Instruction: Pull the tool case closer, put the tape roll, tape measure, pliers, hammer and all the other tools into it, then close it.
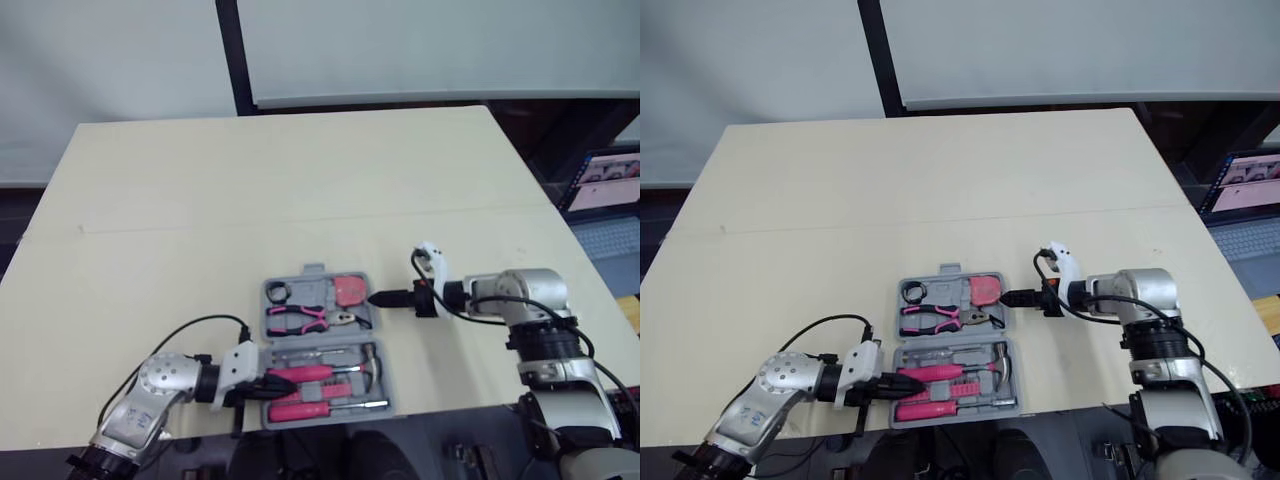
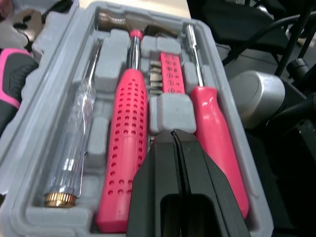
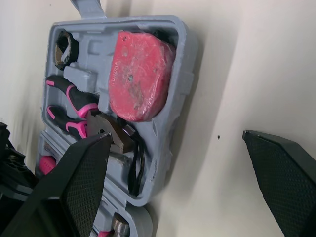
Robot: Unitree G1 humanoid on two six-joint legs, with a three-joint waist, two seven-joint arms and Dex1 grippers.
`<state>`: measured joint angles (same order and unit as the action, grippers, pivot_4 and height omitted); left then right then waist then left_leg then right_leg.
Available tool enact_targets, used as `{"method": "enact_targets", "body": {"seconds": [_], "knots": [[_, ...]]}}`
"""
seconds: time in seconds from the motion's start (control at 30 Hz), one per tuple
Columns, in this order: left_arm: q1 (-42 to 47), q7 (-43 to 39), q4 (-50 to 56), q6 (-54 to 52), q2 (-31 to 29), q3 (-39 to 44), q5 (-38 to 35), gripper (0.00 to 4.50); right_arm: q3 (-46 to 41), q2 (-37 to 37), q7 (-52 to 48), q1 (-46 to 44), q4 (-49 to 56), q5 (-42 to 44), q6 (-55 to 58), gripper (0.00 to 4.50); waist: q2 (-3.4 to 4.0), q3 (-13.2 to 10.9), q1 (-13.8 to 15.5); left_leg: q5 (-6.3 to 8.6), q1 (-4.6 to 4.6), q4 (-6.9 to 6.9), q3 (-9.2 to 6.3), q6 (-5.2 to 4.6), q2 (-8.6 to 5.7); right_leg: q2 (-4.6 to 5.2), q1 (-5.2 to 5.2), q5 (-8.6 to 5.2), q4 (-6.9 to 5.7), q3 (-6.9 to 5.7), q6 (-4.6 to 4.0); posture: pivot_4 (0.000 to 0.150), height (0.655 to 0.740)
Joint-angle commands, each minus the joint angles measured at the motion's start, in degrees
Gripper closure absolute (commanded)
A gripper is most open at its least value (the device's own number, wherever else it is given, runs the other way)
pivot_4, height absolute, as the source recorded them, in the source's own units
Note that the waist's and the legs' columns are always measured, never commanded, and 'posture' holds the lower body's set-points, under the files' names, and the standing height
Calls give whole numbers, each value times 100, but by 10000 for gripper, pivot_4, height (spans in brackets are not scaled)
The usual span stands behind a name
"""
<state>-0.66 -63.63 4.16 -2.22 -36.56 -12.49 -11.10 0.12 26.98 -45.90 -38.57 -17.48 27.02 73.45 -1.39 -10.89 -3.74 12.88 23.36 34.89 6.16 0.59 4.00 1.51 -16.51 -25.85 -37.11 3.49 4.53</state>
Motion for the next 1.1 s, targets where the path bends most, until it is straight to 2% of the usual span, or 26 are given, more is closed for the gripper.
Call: {"method": "enact_targets", "body": {"seconds": [0.03,0.4,0.67,1.1], "knots": [[-64,2,-139,194,20,-120,131,45000,104,-128,-5,-142,-252,-24,-226,190,1,1,-24,0,-2,0,-1,0,1,0,1,0,-1,-1,0,1500,7400],[112,119,-676,408,125,-222,355,45000,552,-515,-485,-565,-1229,-120,-717,190,13,12,-116,1,-13,1,-2,-1,2,-1,13,0,-2,-2,0,1500,7400],[117,111,-844,617,22,-264,480,45000,1132,-541,-1520,-726,-1372,-134,-869,190,20,15,-105,1,-13,1,-2,-2,2,1,13,0,-1,-3,0,1500,7400],[52,191,-1085,905,-39,-359,586,45000,1262,-232,-2779,-1126,-1431,-107,-1146,190,27,14,-118,1,-14,-16,3,0,5,-1,5,0,4,1,0,1500,7400]]}}
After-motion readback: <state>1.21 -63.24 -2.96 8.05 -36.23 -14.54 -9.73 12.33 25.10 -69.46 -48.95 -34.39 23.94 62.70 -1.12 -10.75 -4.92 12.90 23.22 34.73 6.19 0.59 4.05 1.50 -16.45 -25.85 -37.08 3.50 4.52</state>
